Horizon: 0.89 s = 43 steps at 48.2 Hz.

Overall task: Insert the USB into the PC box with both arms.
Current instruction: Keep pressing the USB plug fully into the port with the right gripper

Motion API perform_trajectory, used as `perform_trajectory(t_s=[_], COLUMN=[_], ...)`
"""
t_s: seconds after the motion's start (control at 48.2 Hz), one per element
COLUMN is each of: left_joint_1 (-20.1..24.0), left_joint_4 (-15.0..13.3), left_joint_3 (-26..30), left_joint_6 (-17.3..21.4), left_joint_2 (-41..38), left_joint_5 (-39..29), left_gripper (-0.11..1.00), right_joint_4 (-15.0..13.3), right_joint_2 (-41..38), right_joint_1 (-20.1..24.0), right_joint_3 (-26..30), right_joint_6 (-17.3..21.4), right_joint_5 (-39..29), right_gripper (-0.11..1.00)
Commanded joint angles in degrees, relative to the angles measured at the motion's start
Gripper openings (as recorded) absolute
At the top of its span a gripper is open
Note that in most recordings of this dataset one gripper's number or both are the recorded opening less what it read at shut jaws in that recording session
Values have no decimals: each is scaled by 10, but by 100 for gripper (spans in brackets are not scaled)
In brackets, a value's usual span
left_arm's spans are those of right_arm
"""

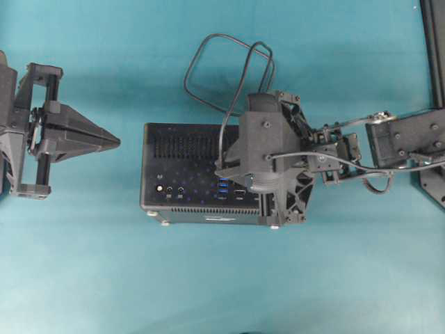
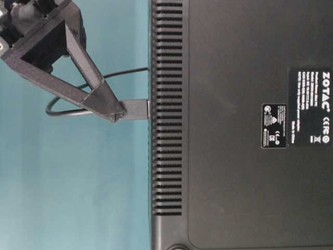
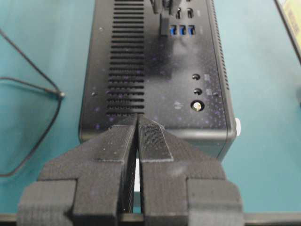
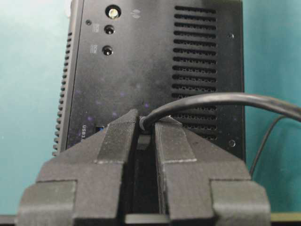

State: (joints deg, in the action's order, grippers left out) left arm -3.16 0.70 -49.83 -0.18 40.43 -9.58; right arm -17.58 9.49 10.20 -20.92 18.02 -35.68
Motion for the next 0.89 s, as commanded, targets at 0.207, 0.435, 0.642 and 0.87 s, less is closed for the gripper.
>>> perform_trajectory(t_s=[0.207,0.435,0.642,0.87], left_joint_1=[-1,-1,-1,0], left_joint_4=[1,1,1,1], left_joint_3=[14,13,15,16], left_joint_6=[-2,-1,-1,-2], left_joint_2=[2,1,1,1], left_joint_5=[4,5,4,4], left_gripper=[0,0,0,0], right_joint_4=[5,6,7,6], right_joint_2=[-2,-3,4,7], right_joint_1=[5,5,-1,-3], right_joint_3=[-4,-4,-4,6], right_joint_6=[6,6,6,5], right_joint_5=[11,14,20,27], right_gripper=[9,9,11,23])
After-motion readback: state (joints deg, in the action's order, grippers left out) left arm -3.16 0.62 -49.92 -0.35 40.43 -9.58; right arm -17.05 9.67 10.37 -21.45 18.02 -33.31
